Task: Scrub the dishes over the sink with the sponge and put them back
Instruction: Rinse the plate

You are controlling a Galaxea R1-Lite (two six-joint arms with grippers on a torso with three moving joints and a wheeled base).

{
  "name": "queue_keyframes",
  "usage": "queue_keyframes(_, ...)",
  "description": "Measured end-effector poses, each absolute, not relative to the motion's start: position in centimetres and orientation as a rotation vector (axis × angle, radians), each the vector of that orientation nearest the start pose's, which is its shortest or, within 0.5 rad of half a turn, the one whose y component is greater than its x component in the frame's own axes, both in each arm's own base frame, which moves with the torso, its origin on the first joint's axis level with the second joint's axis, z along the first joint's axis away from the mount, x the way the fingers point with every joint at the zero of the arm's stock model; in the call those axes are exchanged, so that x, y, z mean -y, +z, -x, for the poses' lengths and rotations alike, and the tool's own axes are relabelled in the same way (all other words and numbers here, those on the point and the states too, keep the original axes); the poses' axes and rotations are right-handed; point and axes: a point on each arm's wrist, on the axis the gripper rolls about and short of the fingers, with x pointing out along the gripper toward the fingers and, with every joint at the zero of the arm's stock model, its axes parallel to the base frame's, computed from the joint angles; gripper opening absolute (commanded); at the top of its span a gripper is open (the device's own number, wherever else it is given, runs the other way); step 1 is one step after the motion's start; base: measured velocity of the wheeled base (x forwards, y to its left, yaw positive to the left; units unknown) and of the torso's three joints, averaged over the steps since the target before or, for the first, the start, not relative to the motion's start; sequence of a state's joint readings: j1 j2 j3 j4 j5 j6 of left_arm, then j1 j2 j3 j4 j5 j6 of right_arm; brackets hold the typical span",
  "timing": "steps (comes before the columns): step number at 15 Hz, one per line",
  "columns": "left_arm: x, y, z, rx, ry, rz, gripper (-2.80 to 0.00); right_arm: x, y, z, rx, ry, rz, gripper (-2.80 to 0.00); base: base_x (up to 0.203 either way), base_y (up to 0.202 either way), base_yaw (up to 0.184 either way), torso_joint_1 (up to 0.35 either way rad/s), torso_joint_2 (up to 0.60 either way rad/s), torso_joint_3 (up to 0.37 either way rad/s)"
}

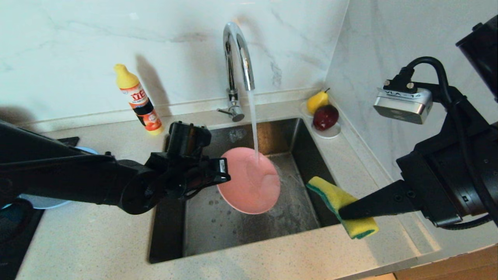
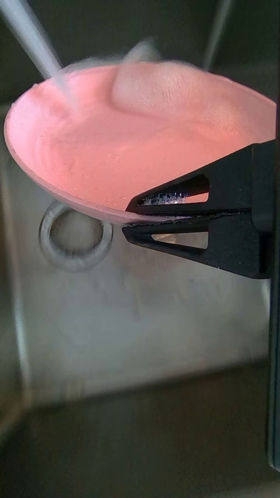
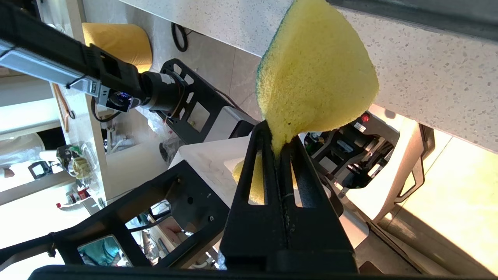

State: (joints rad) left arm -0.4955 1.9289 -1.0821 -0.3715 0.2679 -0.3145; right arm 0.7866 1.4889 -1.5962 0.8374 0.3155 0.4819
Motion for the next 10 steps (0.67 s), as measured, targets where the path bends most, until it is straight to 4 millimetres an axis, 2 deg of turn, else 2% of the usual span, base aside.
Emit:
queue_keyframes(6,11.6,18.9,-30.6,-0.378,-0.072,0.079,-2.8,-16.2,32.2,-15.2,-0.988,0.835,-0.23,-2.8,0.0,0.0,0.0,0.0,0.0,0.0)
queue_keyframes(10,8.6,21.8,-28.2,-0.284,-0.025,-0.045,-2.8,-16.5,31.9,-15.5,-0.999,0.828,-0.227,-2.8,0.0,0.0,0.0,0.0,0.0,0.0)
